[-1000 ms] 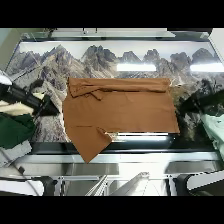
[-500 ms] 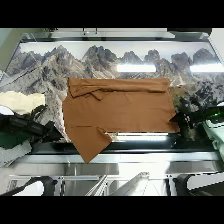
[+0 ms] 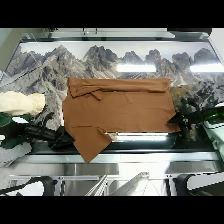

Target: Fold the shirts.

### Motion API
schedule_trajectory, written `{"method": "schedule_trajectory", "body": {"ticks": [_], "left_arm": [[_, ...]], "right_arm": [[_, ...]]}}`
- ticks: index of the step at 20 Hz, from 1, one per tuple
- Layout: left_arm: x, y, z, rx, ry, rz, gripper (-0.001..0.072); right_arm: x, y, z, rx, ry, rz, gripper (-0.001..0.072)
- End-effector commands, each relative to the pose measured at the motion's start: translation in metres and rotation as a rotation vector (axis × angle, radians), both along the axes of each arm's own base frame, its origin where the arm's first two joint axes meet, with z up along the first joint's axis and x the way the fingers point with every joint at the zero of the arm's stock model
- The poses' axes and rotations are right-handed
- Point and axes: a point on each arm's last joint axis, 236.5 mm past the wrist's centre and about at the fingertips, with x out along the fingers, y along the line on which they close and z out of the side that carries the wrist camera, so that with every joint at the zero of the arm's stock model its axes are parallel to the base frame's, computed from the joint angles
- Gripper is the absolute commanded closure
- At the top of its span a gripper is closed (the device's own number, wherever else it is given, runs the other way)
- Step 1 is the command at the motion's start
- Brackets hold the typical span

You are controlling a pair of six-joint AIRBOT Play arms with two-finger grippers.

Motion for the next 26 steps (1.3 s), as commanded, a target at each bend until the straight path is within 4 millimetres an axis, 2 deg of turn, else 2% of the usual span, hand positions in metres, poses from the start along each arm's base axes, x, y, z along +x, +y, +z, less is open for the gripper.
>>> {"method": "schedule_trajectory", "body": {"ticks": [1,5,8,9,10,13,15,18,20,22,26], "left_arm": [[-0.006,-0.012,-0.015,-0.024,0.043,-0.052,0.0500],[0.021,-0.021,-0.013,-0.006,-0.025,-0.108,0.0481],[0.031,-0.019,-0.001,-0.021,-0.050,-0.120,0.0481],[0.029,-0.017,0.005,-0.041,-0.038,-0.117,0.0460],[0.024,-0.014,0.013,-0.073,-0.016,-0.108,0.0381],[0.013,-0.001,0.047,-0.156,0.035,-0.064,0.0371],[0.005,0.015,0.056,-0.120,0.036,0.007,0.0371],[-0.001,0.037,0.055,-0.011,-0.054,0.126,0.0370],[0.003,0.047,0.046,0.074,-0.136,0.210,0.0370],[0.006,0.044,0.040,0.092,-0.182,0.290,0.0368],[0.015,0.041,0.013,0.195,-0.297,0.368,0.0367]], "right_arm": [[0.013,-0.007,-0.009,-0.048,-0.034,-0.043,0.0343],[0.013,-0.006,-0.008,-0.043,-0.032,-0.041,0.0343],[0.011,-0.005,-0.006,-0.035,-0.028,-0.036,0.0343],[0.011,-0.004,-0.006,-0.033,-0.027,-0.034,0.0342],[0.010,-0.004,-0.006,-0.032,-0.027,-0.034,0.0342],[0.011,-0.004,-0.006,-0.032,-0.027,-0.035,0.0342],[0.011,-0.004,-0.006,-0.033,-0.028,-0.035,0.0343],[0.012,-0.004,-0.005,-0.027,-0.030,-0.040,0.0343],[0.014,-0.003,-0.004,-0.022,-0.035,-0.047,0.0343],[0.015,-0.002,-0.003,-0.017,-0.039,-0.051,0.0343],[0.015,-0.002,-0.003,-0.017,-0.039,-0.050,0.0343]]}}
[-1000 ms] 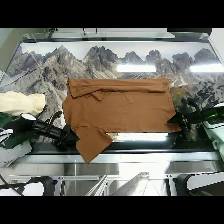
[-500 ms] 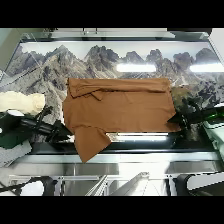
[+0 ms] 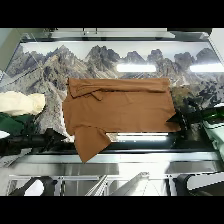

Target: Fold the shirts.

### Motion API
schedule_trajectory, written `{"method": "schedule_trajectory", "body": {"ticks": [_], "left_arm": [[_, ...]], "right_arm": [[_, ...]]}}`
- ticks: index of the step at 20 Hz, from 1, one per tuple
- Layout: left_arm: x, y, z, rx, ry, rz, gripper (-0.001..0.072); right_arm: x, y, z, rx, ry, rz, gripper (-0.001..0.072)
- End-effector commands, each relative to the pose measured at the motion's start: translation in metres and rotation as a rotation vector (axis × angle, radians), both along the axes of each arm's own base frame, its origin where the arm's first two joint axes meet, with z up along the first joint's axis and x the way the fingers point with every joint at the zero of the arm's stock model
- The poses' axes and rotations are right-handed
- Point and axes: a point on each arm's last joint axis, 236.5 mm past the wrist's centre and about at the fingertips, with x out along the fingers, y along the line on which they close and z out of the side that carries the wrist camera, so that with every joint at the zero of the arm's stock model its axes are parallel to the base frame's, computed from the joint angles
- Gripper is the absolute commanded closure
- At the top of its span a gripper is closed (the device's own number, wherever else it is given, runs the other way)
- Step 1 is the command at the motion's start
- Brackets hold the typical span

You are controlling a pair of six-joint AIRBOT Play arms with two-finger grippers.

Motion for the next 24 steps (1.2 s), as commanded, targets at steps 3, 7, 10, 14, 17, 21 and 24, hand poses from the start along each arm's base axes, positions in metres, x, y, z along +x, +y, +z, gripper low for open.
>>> {"method": "schedule_trajectory", "body": {"ticks": [3,7,10,14,17,21,24], "left_arm": [[0.009,-0.005,-0.027,0.145,-0.110,0.029,0.0366],[0.013,-0.033,-0.038,0.053,-0.054,0.020,0.0366],[0.029,-0.052,-0.037,0.001,-0.053,-0.055,0.0366],[0.015,-0.080,-0.039,-0.122,0.035,-0.214,0.0311],[0.010,-0.085,-0.048,-0.164,0.102,-0.229,0.0688],[0.013,-0.092,-0.033,-0.225,0.100,-0.276,0.0688],[0.025,-0.091,-0.017,-0.214,0.033,-0.289,0.0688]], "right_arm": [[0.009,-0.005,-0.006,-0.034,-0.021,-0.029,0.0343],[0.008,-0.004,-0.005,-0.028,-0.019,-0.027,0.0343],[0.005,-0.002,-0.002,-0.011,-0.011,-0.015,0.0343],[0.000,0.001,0.003,0.011,-0.011,0.004,0.0343],[-0.003,0.003,0.007,0.030,-0.012,0.023,0.0343],[-0.006,0.006,0.011,0.049,-0.005,0.034,0.0354],[-0.007,0.006,0.011,0.052,-0.004,0.036,0.0648]]}}
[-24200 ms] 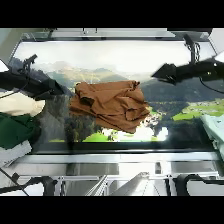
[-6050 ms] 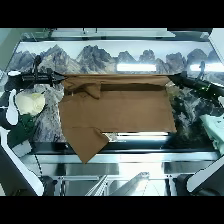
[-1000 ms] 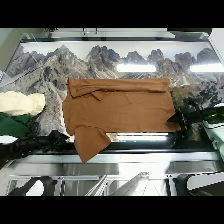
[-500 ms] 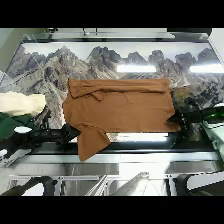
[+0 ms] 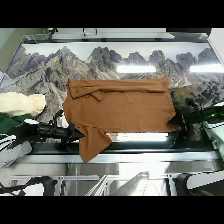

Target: Fold the shirts.

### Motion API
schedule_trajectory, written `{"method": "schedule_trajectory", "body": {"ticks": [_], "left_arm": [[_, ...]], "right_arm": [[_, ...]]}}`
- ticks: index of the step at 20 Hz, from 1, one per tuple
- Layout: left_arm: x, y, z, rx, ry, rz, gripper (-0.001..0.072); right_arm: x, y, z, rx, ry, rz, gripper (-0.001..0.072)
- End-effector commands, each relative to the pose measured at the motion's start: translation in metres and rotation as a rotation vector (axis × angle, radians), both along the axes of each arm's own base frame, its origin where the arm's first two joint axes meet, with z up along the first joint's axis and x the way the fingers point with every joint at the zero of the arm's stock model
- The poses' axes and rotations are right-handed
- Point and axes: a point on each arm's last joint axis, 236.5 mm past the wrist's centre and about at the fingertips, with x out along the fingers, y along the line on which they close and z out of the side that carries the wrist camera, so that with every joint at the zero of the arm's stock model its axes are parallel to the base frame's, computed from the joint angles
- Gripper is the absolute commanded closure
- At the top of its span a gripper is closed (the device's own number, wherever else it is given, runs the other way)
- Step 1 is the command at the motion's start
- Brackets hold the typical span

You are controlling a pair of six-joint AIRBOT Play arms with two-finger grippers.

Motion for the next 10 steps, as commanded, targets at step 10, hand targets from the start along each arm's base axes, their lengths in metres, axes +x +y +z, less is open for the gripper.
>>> {"method": "schedule_trajectory", "body": {"ticks": [10], "left_arm": [[0.067,0.053,0.098,0.060,-0.268,0.031,0.0688]], "right_arm": [[0.042,0.001,0.045,0.068,-0.147,-0.065,0.0690]]}}
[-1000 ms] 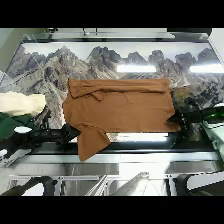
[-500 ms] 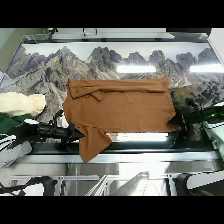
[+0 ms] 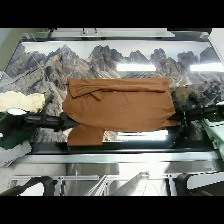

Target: Fold the shirts.

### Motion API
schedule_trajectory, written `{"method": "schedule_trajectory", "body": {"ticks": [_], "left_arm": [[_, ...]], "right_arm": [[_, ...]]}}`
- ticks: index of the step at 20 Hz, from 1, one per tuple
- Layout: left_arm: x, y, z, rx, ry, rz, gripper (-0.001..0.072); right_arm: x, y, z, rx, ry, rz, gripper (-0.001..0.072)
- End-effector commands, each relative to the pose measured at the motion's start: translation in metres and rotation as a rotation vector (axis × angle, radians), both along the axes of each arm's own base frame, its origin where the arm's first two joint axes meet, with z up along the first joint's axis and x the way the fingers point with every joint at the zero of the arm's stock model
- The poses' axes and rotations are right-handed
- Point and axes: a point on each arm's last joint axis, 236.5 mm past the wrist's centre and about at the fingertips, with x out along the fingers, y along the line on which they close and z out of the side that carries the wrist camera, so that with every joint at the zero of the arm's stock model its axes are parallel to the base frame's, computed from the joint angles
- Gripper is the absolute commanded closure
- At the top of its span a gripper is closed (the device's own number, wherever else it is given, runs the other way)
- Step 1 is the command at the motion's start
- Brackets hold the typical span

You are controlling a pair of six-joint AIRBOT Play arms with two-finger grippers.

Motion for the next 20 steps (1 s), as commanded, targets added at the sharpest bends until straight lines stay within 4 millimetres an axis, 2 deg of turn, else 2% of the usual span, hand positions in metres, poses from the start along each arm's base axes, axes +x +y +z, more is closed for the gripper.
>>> {"method": "schedule_trajectory", "body": {"ticks": [1,4,6,10,12,16,20], "left_arm": [[0.016,0.036,0.023,0.046,-0.039,0.037,0.0688],[0.023,0.068,0.016,0.065,-0.004,0.087,0.0688],[0.024,0.079,0.009,0.046,0.029,0.123,0.0688],[0.029,0.071,0.003,0.040,0.034,0.091,0.0688],[0.054,0.071,0.015,0.073,-0.037,0.071,0.0688],[0.129,0.074,0.050,0.146,-0.215,0.060,0.0688],[0.189,0.061,0.057,0.156,-0.292,0.007,0.0688]], "right_arm": [[0.018,-0.005,0.023,0.007,-0.064,-0.008,0.0691],[0.027,-0.010,0.028,-0.012,-0.078,-0.018,0.0691],[0.031,-0.014,0.025,-0.029,-0.085,-0.036,0.0691],[0.051,0.007,0.041,0.036,-0.162,-0.056,0.0690],[0.068,0.014,0.037,-0.009,-0.207,-0.065,0.0691],[0.116,0.007,0.036,-0.132,-0.316,-0.118,0.0691],[0.155,0.005,0.032,-0.203,-0.369,-0.156,0.0690]]}}
